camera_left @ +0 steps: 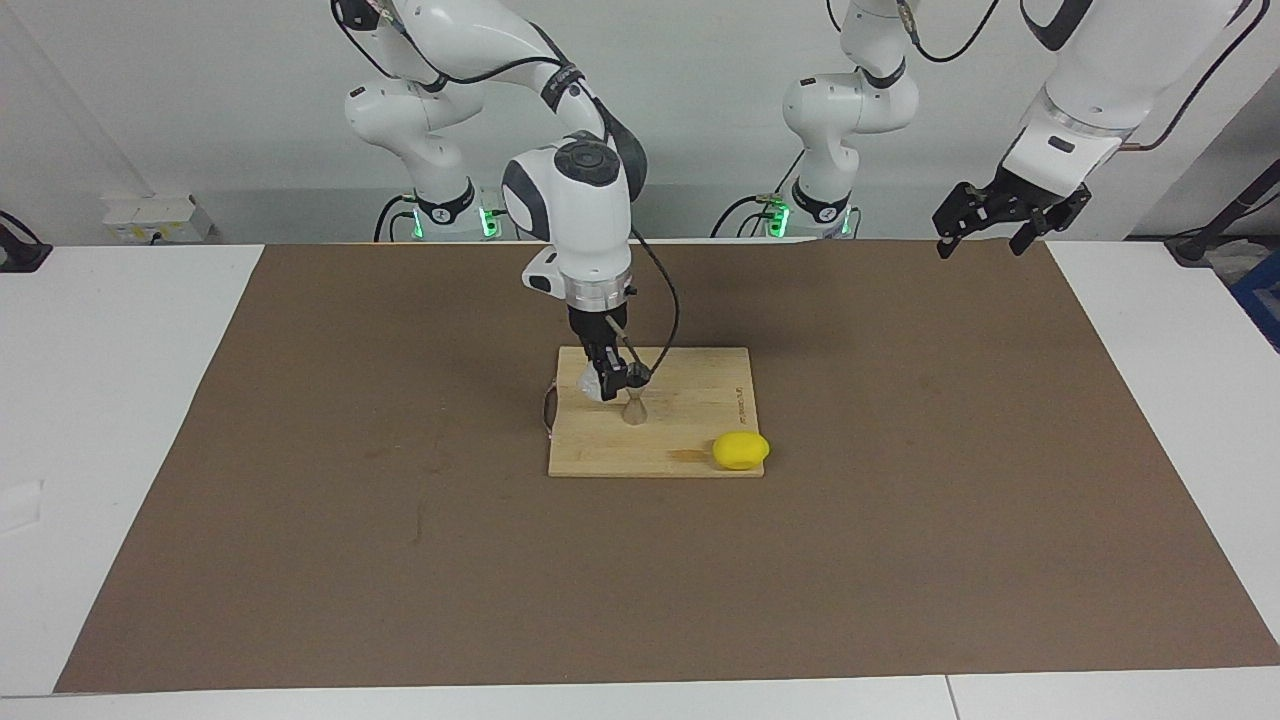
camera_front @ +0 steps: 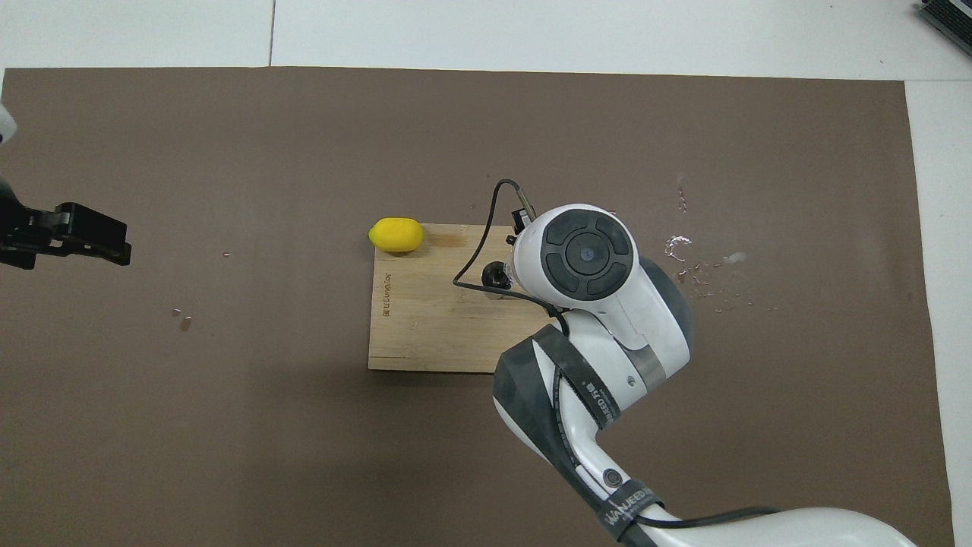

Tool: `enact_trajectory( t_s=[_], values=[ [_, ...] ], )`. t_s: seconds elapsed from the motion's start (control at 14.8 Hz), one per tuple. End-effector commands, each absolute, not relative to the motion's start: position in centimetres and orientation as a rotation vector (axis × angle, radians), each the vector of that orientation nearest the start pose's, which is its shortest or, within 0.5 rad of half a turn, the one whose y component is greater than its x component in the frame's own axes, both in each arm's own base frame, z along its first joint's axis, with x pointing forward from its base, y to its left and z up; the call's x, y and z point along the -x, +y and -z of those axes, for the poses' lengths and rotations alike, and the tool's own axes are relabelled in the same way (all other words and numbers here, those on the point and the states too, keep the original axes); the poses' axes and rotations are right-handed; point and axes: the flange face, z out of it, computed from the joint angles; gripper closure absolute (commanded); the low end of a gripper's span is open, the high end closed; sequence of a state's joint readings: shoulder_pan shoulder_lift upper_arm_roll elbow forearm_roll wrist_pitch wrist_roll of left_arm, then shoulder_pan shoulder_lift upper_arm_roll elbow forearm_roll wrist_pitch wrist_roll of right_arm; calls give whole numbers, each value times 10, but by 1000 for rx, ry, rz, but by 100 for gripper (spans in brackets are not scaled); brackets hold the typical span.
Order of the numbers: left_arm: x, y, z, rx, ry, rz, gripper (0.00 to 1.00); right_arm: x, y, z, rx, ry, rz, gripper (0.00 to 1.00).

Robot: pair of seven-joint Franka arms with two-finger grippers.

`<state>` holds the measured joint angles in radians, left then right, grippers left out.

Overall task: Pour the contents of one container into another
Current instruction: 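Tilt the clear glass with the right gripper to pour into the dark cup, then carry the clear glass with the right gripper back to its spot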

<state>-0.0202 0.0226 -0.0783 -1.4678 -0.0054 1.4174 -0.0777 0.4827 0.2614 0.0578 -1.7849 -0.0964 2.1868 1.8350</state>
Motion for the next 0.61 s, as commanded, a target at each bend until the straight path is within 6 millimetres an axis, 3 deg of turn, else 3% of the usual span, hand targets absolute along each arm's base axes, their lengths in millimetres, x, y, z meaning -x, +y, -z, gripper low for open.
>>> enact_trajectory(
  t_s=[0.0,0.07,0.34,0.54],
  values=[
    [-536,-51,-648,3123,10,-94,0,-557,315,-421,2395,1824,119,72],
    [-536,-52,-648,3123,17,-94,0,-558,312,-421,2374,1841,86,72],
    [-535,-65,-650,3127,25,-89,0,-574,271,-409,2242,1935,-123,73],
    [-533,-87,-650,3126,-179,-73,0,-582,222,-394,2137,1981,-279,72]
  ],
)
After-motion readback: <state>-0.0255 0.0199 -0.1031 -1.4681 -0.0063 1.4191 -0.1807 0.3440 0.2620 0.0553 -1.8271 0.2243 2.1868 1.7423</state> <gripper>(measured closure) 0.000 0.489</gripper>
